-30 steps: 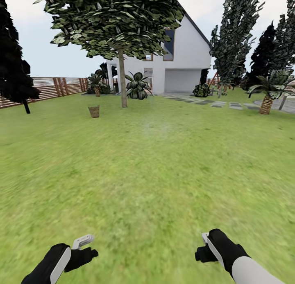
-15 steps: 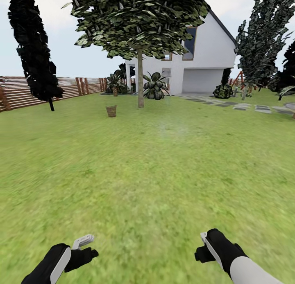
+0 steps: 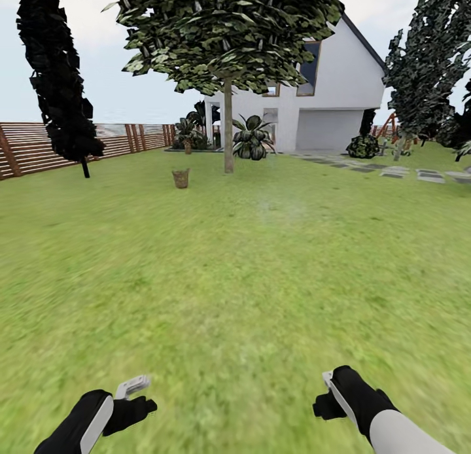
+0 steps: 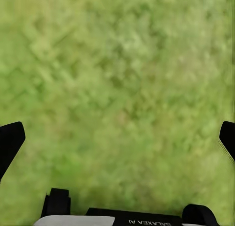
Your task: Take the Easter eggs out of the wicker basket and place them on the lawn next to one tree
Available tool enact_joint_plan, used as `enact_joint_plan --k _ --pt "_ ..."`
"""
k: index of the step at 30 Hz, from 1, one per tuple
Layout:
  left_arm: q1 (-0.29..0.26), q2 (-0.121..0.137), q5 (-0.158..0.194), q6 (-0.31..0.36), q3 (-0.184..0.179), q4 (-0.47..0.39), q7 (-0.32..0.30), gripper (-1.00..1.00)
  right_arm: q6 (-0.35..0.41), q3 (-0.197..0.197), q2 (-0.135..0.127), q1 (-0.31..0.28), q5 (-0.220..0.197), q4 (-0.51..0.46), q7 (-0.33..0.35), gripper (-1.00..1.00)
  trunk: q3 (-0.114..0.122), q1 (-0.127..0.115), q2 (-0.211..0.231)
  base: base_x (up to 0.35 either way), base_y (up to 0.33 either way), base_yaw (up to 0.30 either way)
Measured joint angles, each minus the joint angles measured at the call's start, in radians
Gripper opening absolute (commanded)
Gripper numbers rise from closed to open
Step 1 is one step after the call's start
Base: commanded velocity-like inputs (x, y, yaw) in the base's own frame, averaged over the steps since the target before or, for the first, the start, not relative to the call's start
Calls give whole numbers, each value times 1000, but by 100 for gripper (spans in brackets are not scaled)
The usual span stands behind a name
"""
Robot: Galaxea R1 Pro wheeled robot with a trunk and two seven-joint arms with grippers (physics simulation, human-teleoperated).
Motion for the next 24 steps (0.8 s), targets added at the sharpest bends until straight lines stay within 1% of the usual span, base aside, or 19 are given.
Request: enact_joint_plan --k 24 --pt "0 -4 0 2 -1 1 0 100 0 0 0 0 0 0 -1 100 0 0 0 339 0 0"
